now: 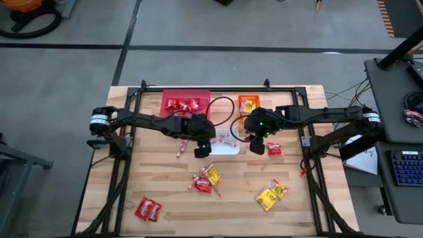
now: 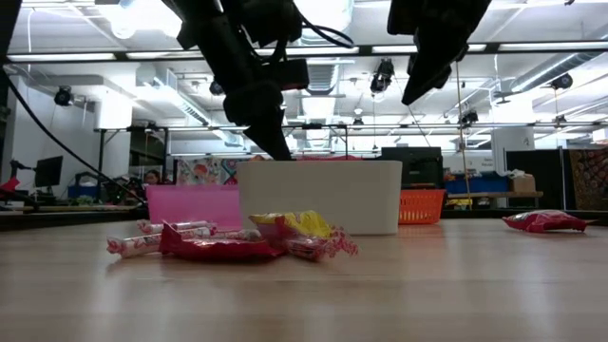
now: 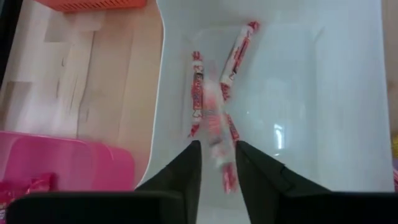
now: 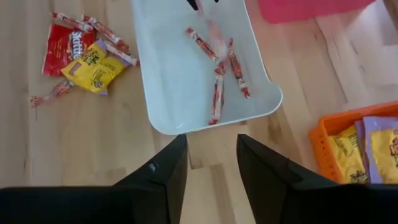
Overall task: Sort candy
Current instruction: Put the white candy into the white bin, then put the yellow candy into the orange bin
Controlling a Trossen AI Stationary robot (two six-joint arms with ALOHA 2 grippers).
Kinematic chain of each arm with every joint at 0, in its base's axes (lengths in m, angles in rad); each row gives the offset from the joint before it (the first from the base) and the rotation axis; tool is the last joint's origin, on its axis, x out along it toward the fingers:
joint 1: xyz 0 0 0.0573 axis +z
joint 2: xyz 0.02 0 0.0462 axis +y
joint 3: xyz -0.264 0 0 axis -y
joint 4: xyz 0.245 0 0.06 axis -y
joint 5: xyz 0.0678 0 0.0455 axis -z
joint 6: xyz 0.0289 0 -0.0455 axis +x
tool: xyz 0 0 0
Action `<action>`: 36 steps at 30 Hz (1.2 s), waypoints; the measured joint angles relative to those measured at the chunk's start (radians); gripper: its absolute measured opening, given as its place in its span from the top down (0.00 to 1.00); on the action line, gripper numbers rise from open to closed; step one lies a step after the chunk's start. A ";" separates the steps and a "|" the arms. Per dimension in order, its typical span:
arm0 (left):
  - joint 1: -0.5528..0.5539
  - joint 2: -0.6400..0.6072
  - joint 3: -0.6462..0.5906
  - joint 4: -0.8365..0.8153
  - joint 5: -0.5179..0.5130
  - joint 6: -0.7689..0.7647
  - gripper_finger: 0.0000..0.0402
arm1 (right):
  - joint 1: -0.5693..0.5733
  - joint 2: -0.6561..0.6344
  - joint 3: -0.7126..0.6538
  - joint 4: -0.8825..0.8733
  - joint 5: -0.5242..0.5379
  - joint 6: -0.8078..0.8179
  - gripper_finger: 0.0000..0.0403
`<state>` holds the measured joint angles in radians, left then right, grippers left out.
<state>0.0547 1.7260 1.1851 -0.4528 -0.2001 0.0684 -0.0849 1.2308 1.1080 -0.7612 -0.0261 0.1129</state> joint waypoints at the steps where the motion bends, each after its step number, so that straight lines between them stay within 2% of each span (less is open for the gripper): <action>1: 0.000 0.000 0.000 0.000 0.000 -0.001 0.76 | 0.000 0.000 0.000 -0.002 0.000 0.006 0.67; 7: 0.000 0.000 -0.001 0.000 0.000 0.000 0.68 | 0.000 0.000 0.000 -0.046 0.000 0.058 0.65; 12: 0.000 -0.010 -0.002 0.000 0.000 0.019 0.68 | 0.020 0.001 0.000 -0.092 -0.001 0.136 0.66; 17: 0.000 -0.048 -0.002 0.003 0.000 0.050 0.70 | 0.059 0.002 -0.001 -0.163 -0.005 0.315 0.67; 23: -0.001 -0.124 -0.014 0.024 0.000 0.074 0.72 | 0.147 0.003 -0.037 -0.211 -0.066 0.549 0.66; 29: -0.001 -0.236 -0.097 0.145 0.030 0.106 0.73 | 0.269 0.003 -0.102 -0.262 -0.118 0.813 0.65; 36: -0.002 -0.352 -0.160 0.230 0.045 0.108 0.73 | 0.425 0.003 -0.149 -0.280 -0.142 0.973 0.57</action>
<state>0.0532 1.3742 1.0254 -0.2226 -0.1551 0.1761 0.3397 1.2343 0.9592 -1.0416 -0.1682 1.0855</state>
